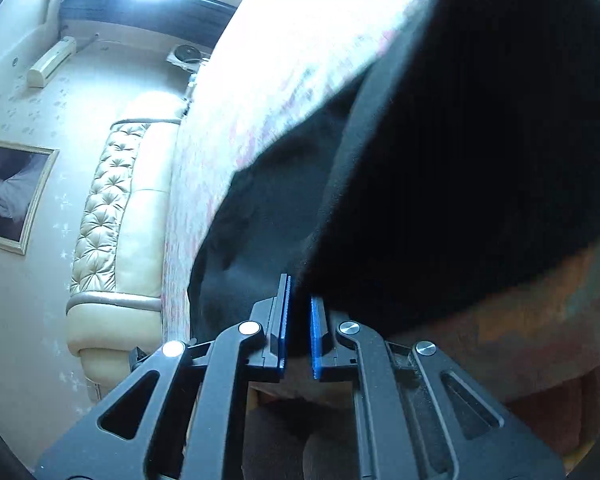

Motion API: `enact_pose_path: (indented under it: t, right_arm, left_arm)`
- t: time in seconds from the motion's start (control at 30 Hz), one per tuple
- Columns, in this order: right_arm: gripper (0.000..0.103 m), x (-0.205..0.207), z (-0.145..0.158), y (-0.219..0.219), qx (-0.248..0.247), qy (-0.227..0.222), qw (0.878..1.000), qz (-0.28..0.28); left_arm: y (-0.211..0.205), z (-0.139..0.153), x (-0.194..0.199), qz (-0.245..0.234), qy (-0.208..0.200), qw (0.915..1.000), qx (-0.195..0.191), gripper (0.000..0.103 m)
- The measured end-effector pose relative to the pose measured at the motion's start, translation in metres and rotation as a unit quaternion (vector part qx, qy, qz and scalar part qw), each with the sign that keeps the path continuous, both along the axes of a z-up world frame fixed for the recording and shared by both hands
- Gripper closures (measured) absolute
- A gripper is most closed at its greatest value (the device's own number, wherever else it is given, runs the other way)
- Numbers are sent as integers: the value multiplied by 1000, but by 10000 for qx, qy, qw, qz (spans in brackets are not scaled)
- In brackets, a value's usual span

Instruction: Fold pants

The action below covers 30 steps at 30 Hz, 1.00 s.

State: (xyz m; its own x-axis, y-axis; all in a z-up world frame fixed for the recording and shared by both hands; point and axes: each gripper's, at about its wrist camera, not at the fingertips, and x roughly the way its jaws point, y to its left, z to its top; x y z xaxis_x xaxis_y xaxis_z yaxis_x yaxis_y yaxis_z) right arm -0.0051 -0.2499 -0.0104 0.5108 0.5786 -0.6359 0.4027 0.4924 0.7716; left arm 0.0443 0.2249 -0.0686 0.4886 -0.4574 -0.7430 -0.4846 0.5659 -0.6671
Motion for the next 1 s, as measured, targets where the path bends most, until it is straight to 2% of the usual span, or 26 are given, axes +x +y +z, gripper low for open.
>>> enact_pose_path:
  t: [0.1, 0.2, 0.27, 0.3, 0.33, 0.4, 0.43, 0.53, 0.6, 0.7, 0.8, 0.9, 0.93, 1.0]
  right_arm:
    - [95, -12, -25, -1, 205, 454, 9988, -42]
    - [95, -16, -30, -3, 193, 460, 9987, -43]
    - [90, -16, -27, -5, 271, 425, 9987, -24]
    - [86, -18, -25, -9, 366, 416, 9985, -23]
    - [76, -22, -21, -12, 434, 392, 9983, -37]
    - [62, -28, -9, -24, 331, 333, 9988, -125]
    - [55, -32, -3, -32, 199, 269, 9993, -167]
    - [53, -40, 22, -76, -332, -84, 9981, -520]
    - [53, -44, 34, -130, -664, -275, 9913, -1102]
    - [52, -51, 34, -213, -898, -305, 9741, -2054]
    - [52, -68, 26, -284, -1462, 175, 9420, -3015]
    - [52, -75, 23, -335, -2612, 796, 9109, -3094]
    - [52, -74, 19, -347, -2876, 984, 9069, -2919]
    - [52, -70, 2, -363, -2928, 1206, 9182, -2380]
  left_arm:
    - [7, -9, -2, 5, -54, 9996, -265, 93]
    - [7, -10, 3, -216, -147, 9994, -223, 90]
    - [4, -3, 4, -327, -225, 9992, -108, 87]
    - [2, 2, 3, -400, -221, 9989, 48, 82]
    - [0, 8, 1, -485, -237, 9982, 262, 77]
    - [-6, 23, -4, -733, -354, 9943, 695, 56]
    - [-12, 31, -6, -899, -439, 9908, 911, 51]
    - [-27, 55, -14, -1142, -779, 9800, 1429, 41]
    - [-35, 68, -13, -1113, -1041, 9760, 1556, 30]
    - [-51, 76, 3, -1149, -1295, 9734, 1501, 26]
    - [-62, 64, 25, -1146, -1142, 9788, 1255, 26]
    - [-70, 46, 36, -1145, -877, 9843, 1019, 26]
    - [-72, 41, 37, -1154, -809, 9852, 970, 26]
    - [-75, 34, 36, -1187, -692, 9856, 987, 26]
